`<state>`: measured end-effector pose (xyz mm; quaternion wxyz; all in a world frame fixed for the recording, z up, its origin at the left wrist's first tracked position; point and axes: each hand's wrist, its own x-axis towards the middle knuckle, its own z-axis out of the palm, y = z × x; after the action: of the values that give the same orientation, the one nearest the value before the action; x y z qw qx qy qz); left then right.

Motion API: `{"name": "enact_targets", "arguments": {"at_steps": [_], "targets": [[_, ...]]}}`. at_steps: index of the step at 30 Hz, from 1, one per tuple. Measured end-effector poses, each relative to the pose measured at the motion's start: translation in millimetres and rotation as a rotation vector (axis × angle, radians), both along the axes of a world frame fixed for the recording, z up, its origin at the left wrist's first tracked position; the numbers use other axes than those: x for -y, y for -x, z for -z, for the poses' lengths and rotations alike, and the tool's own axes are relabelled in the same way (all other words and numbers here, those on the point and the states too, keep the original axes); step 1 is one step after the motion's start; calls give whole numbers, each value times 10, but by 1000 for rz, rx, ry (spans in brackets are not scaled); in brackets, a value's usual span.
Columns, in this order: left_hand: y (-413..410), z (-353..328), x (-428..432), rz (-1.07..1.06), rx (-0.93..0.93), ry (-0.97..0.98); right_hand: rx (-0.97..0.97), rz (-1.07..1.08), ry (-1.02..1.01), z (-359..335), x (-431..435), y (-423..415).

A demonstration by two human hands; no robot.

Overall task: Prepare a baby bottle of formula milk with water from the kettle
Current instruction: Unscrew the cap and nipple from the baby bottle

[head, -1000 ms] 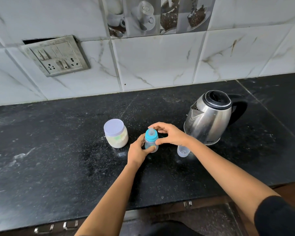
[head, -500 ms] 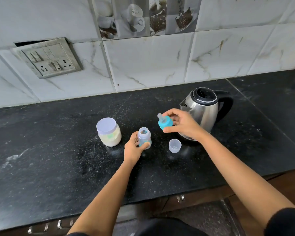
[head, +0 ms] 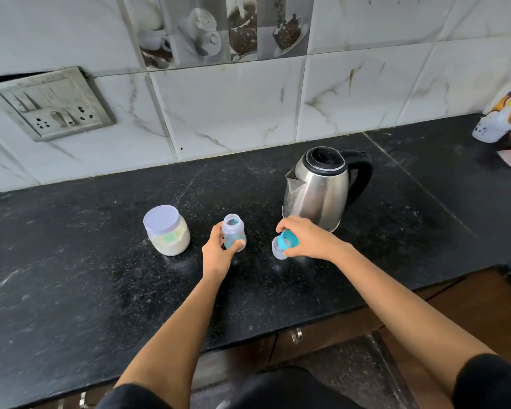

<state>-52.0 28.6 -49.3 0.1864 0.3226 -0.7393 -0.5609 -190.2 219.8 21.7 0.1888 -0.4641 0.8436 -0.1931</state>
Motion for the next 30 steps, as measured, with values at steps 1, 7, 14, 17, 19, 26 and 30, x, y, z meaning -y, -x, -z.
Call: {"name": "enact_targets", "arguments": {"at_steps": [1, 7, 14, 17, 19, 26, 30], "targets": [[-2, -3, -14, -1, -2, -3, -12, -11, -10, 29, 10, -25], [-138, -13, -148, -124, -52, -2, -28, 13, -19, 90, 72, -92], [-482, 25, -176, -304, -100, 14, -30, 21, -1, 186, 113, -114], [-599, -4, -71, -374, -108, 55, -60, 6, 194, 136, 234, -170], [-666, -41, 27, -435, -118, 90, -70, -21, 329, 64, 416, -231], [-825, -168, 449, -562, -121, 198, -11, -147, 377, -211, 1319, -626], [-878, -114, 776, -421, -62, 167, -77, -171, 221, -263, 1872, -832]]}}
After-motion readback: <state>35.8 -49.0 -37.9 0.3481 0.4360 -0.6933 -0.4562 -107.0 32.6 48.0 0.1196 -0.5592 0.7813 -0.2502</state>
